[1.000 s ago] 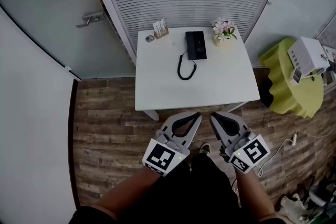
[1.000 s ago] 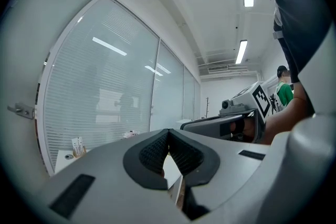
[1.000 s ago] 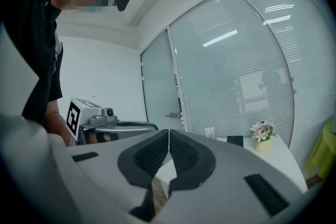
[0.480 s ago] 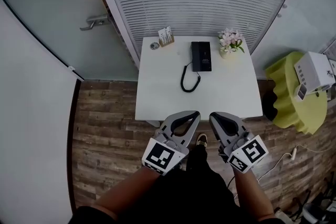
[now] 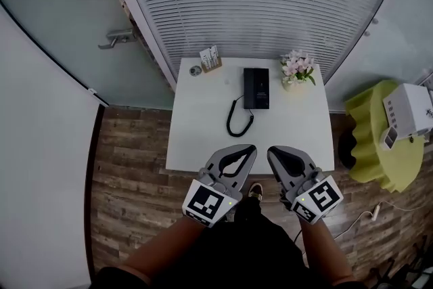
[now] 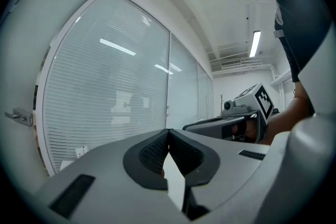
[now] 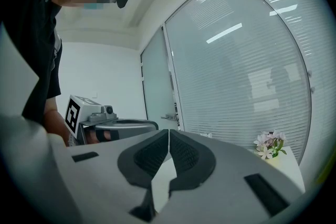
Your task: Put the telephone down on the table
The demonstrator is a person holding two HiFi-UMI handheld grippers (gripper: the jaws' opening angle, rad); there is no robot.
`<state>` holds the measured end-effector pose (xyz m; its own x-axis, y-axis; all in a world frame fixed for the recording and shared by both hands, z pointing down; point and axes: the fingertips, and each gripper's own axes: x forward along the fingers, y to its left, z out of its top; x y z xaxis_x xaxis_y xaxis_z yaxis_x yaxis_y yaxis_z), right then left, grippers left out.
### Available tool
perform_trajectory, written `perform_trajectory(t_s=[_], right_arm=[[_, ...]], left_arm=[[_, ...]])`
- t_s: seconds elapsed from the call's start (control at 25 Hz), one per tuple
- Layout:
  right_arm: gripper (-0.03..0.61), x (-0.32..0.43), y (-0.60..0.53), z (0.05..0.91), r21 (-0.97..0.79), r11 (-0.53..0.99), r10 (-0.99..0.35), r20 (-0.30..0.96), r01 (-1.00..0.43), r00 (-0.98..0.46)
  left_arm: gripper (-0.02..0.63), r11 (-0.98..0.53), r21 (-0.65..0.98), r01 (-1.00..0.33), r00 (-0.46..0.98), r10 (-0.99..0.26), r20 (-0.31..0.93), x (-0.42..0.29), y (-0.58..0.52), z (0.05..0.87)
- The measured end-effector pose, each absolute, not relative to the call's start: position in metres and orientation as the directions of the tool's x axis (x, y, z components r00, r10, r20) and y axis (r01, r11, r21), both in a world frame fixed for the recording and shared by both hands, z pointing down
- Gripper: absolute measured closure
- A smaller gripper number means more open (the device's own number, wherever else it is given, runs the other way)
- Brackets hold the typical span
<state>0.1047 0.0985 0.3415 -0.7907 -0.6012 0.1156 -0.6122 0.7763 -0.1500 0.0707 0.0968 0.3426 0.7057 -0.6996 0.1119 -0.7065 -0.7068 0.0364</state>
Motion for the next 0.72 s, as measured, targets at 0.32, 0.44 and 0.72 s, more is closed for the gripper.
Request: perform_trajectory(t_s=[0.32, 0.44, 0.72], right_arm=[[0.554, 0.131, 0.047, 0.337, -0.147, 0.814, -0.552, 0.103, -0.562, -0.827], [0.554, 0.143, 0.031, 0.340, -0.148, 0.834, -0.522, 0.106, -0.532, -0.847], [0.554, 0.161, -0.005, 0.345, -0.167, 0.863, -0.467, 0.098, -0.477, -0.879]], left_arm=[[0.604, -0.660, 0.019, -0.751, 0.655, -0.742, 0.144, 0.098, 0.048, 0.342], [0.604, -0.640, 0.015, -0.769, 0.634, -0.758, 0.152, 0.111, 0.032, 0.343], [0.604, -0.587, 0.009, -0.809, 0.580, -0.796, 0.174, 0.130, -0.002, 0.344]])
